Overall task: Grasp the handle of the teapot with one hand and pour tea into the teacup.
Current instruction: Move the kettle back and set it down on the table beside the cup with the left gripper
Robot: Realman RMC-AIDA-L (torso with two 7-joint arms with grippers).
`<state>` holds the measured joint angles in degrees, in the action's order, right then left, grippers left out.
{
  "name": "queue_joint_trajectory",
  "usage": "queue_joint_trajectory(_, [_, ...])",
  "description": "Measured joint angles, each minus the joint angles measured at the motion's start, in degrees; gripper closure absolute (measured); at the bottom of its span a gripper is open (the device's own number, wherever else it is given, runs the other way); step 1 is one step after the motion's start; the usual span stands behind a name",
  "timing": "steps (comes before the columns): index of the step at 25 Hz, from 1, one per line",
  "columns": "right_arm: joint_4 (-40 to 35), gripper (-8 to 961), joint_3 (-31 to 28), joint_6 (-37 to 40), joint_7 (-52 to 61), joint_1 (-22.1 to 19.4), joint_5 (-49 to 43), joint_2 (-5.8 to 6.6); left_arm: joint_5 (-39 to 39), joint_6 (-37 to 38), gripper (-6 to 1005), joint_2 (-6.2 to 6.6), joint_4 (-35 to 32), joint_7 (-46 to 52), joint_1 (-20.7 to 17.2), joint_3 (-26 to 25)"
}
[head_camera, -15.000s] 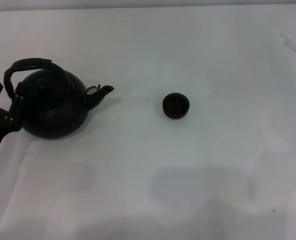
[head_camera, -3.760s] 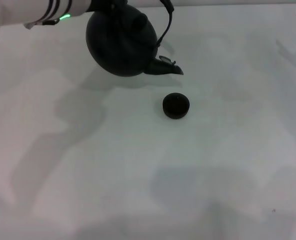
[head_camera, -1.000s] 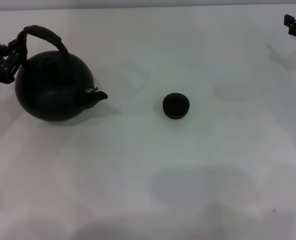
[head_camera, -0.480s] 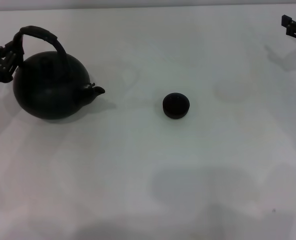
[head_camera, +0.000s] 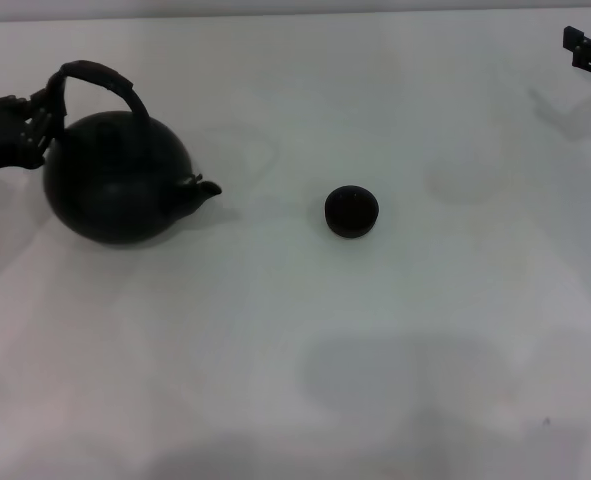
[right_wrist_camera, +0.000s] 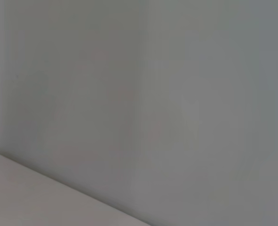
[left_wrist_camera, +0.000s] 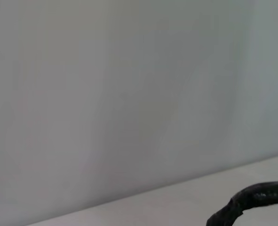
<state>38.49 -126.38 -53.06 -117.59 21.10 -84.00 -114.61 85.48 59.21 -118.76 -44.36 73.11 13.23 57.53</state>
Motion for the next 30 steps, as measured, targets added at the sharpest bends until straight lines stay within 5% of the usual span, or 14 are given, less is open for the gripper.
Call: queue_joint_trajectory(30, [-0.4, 107, -0.3, 1.8, -0.5, 1.4, -0.4, 0.53, 2.8, -1.6, 853, -0.09, -0.6, 0.0, 2.5, 0.7])
